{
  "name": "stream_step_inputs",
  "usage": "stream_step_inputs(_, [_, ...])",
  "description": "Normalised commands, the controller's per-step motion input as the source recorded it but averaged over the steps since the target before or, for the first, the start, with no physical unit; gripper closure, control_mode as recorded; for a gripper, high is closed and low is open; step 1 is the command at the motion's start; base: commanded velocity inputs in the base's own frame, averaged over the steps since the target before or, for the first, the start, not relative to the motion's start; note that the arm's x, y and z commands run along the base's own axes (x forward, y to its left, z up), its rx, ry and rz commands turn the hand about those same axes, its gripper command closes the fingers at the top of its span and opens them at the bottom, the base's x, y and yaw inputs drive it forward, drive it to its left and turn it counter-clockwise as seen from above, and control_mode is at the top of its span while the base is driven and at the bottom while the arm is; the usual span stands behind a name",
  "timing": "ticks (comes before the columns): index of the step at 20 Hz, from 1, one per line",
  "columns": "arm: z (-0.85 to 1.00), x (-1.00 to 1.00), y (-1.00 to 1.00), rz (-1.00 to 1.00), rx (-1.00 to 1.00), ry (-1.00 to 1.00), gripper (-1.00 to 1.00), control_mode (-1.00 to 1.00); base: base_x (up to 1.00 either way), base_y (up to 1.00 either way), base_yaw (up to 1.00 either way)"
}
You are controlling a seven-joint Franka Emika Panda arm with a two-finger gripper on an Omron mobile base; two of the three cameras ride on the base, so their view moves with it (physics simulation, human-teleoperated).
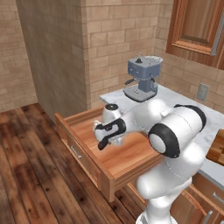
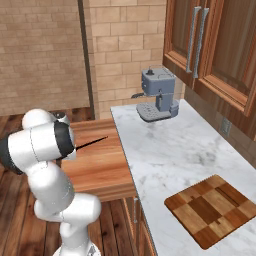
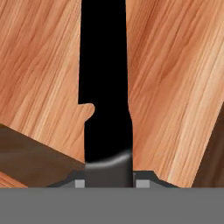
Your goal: Pick up the knife from the drawer and place it on the cutting board. Then place the meat from the plate to the cutting board.
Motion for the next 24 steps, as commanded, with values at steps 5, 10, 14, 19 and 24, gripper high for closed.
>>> stream_step_inputs(5, [0.66,-0.47,0.00,-0.14,0.00,-0.10,1.00,-1.00,0.00,0.00,0.00])
stream_step_inputs(10, [0.64,-0.26,-0.14,-0.19,0.00,-0.06,1.00,-1.00,0.00,0.00,0.00])
stream_step_inputs(14, [0.45,-0.10,-0.40,-0.24,0.00,0.00,1.00,-1.00,0.00,0.00,0.00])
stream_step_inputs(19, [0.28,0.00,-0.71,-0.25,0.00,0.01,1.00,-1.00,0.00,0.00,0.00])
stream_step_inputs(24, [0.15,0.00,-0.79,-0.30,0.03,0.00,1.00,-1.00,0.00,0.00,0.00])
